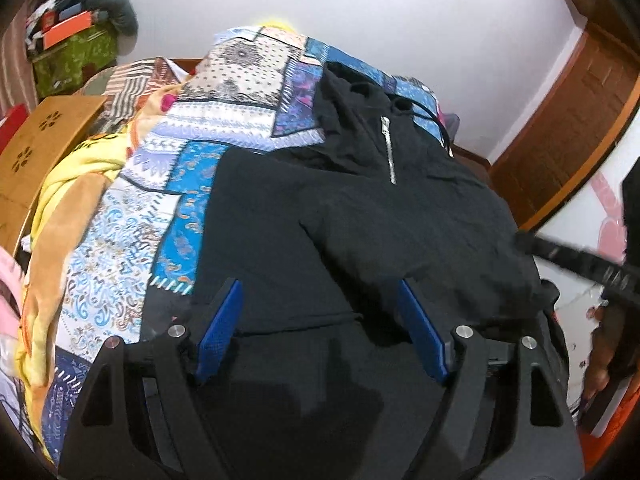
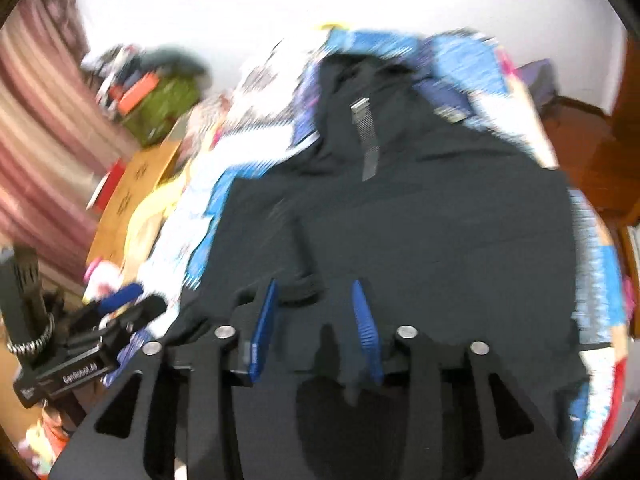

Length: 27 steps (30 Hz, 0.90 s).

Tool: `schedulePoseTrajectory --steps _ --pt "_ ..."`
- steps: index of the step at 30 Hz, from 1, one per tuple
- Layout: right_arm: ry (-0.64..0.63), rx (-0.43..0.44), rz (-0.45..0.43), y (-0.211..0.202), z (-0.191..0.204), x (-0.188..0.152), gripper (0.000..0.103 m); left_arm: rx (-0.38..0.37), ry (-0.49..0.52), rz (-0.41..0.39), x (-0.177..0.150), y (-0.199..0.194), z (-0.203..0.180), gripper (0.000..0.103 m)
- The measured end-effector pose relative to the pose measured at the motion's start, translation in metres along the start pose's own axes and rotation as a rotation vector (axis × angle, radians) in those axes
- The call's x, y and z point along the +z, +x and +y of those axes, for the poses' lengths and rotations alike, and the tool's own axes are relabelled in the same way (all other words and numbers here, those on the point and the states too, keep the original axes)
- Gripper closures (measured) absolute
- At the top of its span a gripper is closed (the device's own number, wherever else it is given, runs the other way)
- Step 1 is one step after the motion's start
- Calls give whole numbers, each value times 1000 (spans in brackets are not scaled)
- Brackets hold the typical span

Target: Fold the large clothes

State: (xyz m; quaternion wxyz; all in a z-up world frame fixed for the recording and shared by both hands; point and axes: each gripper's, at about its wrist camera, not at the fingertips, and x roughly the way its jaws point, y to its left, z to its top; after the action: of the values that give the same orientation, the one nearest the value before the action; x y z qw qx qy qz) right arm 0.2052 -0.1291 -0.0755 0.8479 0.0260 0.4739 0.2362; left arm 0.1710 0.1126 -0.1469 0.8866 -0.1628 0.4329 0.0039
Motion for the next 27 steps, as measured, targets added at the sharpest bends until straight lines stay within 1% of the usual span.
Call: schedulePoseTrajectory --steps 2,4,8,10,12,13,14,16,17,18,19,21,22,23,24,25,27 --pt "18 -37 -24 -10 -14 1 65 8 39 10 2 9 -9 25" --pt "44 -69 -47 -21 -33 0 65 35 71 45 5 24 -18 25" --pt "109 -139 -74 -37 -66 -9 65 34 127 108 3 52 -32 25" --pt "146 -151 -77 -45 -82 -15 65 35 181 140 0 67 -45 25" --pt "182 -157 -69 -46 -95 -18 65 45 226 146 -4 80 -55 25" --pt "199 -159 -63 -46 -101 -21 65 64 249 148 -5 87 -58 25" --pt "213 -162 -56 -45 -106 -24 65 88 261 152 -5 94 -60 25" --pt "230 -163 -42 -45 -114 -27 65 105 262 148 -4 104 -60 25" --pt "236 -162 -36 -43 -115 -29 65 109 254 145 -3 108 -57 30" --pt "239 -160 -32 -43 -119 -30 65 119 237 142 0 113 -53 40" --pt "238 -160 -29 -43 -121 -31 65 122 230 144 3 115 -51 44" --pt "231 -166 -28 -43 -122 -31 65 109 212 144 10 117 -46 65" --pt "229 -169 -30 -43 -122 -31 65 115 207 130 16 115 -45 69" --pt "228 -173 -33 -43 -122 -29 65 121 212 111 21 112 -45 80" --pt "229 -177 -37 -44 -123 -28 65 125 219 95 26 108 -45 83" --pt "230 -177 -40 -44 -123 -27 65 127 221 73 32 103 -44 84" --pt "230 -172 -55 -47 -123 -24 65 100 214 10 48 83 -42 86"
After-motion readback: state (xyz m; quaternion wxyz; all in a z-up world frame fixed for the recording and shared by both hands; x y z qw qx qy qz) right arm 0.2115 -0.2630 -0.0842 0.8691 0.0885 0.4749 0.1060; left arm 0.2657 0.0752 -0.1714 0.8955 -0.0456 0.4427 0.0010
